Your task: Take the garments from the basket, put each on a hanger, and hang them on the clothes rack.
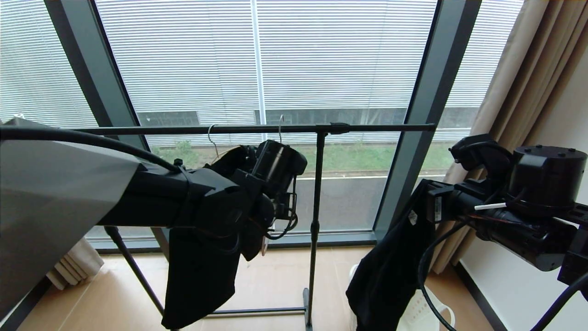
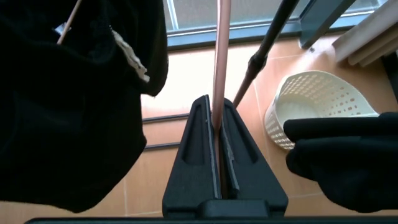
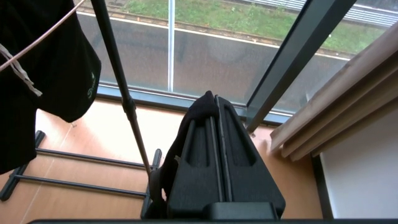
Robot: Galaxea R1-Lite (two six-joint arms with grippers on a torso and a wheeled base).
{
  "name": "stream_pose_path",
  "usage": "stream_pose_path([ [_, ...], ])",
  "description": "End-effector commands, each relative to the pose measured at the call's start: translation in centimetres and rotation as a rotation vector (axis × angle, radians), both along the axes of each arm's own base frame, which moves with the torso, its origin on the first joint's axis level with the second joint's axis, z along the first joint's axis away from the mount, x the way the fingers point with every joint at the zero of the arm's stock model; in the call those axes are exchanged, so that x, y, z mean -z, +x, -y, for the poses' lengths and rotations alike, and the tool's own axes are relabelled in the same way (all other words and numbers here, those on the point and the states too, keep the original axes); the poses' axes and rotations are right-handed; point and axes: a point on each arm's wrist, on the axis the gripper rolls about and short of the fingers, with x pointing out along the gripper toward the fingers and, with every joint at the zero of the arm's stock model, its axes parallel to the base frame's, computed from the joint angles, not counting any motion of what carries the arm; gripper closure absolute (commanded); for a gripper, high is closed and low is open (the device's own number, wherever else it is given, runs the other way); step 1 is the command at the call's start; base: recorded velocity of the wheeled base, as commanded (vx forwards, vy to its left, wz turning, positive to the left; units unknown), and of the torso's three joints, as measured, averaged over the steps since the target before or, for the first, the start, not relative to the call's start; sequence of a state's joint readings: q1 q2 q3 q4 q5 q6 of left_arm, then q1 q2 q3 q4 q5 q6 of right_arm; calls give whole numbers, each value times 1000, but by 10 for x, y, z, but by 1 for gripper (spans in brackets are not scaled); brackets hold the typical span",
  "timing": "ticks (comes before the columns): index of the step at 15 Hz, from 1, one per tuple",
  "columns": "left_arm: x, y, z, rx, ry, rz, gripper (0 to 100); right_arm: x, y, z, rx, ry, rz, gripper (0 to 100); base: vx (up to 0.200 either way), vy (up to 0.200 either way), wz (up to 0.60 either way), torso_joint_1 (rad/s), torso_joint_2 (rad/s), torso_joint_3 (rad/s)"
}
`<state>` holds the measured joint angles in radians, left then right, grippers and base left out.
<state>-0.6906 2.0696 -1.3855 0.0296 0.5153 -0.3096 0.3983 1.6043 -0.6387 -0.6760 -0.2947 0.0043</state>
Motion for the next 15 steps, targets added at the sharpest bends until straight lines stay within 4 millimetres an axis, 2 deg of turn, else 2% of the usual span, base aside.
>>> stream_pose_path([
  [1,-15,-29,-22,16,10,9,100,1,0,0,-1,-1,-3,100,0,0,0,0,0,0],
  [2,-16,-41,-31,30,27,9,100,1,0,0,-1,-1,-3,100,0,0,0,0,0,0],
  [3,-16,-41,-31,30,27,9,100,1,0,0,-1,-1,-3,100,0,0,0,0,0,0],
  [4,-15,-65,-48,62,52,20,100,1,0,-1,-2,-1,-3,100,0,0,0,0,0,0],
  [7,-10,-102,-70,133,84,66,100,1,0,-2,-7,-2,-5,100,0,0,0,0,0,0],
  [11,-3,-126,-87,175,55,99,100,3,-1,-2,-8,-4,-10,100,0,0,0,0,0,0],
  [15,15,-154,-101,299,-5,94,100,4,-4,-1,2,-20,-12,100,0,0,0,0,0,0],
])
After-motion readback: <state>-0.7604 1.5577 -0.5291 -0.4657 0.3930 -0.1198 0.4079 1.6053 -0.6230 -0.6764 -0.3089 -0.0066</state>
